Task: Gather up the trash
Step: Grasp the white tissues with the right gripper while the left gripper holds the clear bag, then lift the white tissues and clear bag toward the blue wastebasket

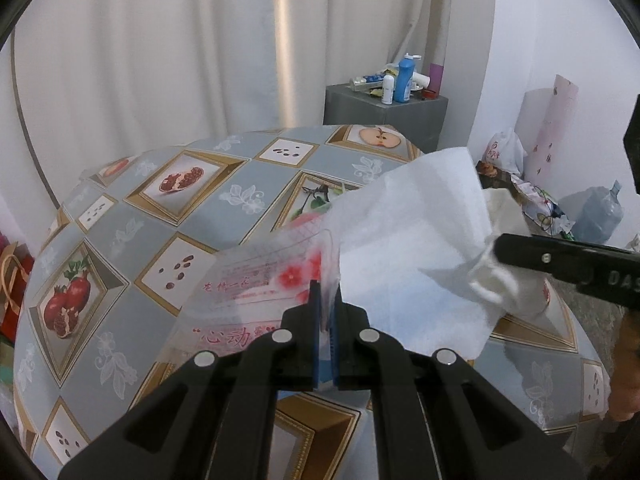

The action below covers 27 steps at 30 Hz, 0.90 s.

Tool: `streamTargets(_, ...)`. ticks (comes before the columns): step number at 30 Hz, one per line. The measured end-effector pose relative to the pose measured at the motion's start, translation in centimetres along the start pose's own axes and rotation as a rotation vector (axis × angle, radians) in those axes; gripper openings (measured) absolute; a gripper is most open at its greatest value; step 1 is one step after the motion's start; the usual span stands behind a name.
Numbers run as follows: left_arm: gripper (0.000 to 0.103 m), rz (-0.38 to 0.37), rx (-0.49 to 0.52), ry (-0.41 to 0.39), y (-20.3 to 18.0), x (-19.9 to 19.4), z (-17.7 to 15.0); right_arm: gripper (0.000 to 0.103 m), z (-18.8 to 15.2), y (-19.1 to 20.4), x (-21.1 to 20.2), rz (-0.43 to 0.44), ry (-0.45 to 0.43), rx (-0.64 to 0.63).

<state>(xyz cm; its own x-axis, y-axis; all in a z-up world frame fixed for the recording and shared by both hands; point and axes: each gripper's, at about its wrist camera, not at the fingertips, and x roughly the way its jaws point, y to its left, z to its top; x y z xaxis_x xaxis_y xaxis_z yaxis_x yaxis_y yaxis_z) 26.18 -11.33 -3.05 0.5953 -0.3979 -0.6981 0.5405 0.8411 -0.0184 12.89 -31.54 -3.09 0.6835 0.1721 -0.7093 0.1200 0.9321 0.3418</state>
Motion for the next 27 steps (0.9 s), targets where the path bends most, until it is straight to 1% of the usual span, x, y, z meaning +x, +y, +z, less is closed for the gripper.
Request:
streamTargets(6, 0.004, 0.015, 0.023, 0.005, -0.5, 0.5, -0.1, 0.017, -0.5, -1.0, -1.2, -0.003, 0.0, 0.032)
streamTargets(10, 0.004, 0.02, 0.028, 0.007, -0.6, 0.6, -0.1, 0.015, -0.7, -1.6, -2.2, -0.007, -0.011, 0.042)
streamTargets(14, 0.004, 0.023, 0.032, 0.007, -0.8, 0.6, 0.0, 0.01, -0.8, -2.2, -3.5, -0.008, -0.039, 0.055)
streamTargets(18, 0.004, 0.023, 0.031, 0.006, -0.8, 0.6, 0.0, 0.008, -0.6, -2.4, -5.0, -0.034, -0.085, 0.058)
streamTargets(23, 0.004, 0.03, 0.038, 0.005, -0.9, 0.5, 0.1, 0.008, -0.1, -3.0, -8.0, -0.031, -0.173, 0.095)
streamTargets(25, 0.004, 0.028, 0.034, 0.006, -0.8, 0.6, 0.1, 0.008, 0.1, -3.3, -9.1, -0.024, -0.201, 0.108)
streamTargets(27, 0.004, 0.03, 0.033, 0.004, -0.9, 0.5, 0.2, 0.008, 0.1, -3.5, -9.7, -0.007, -0.21, 0.117)
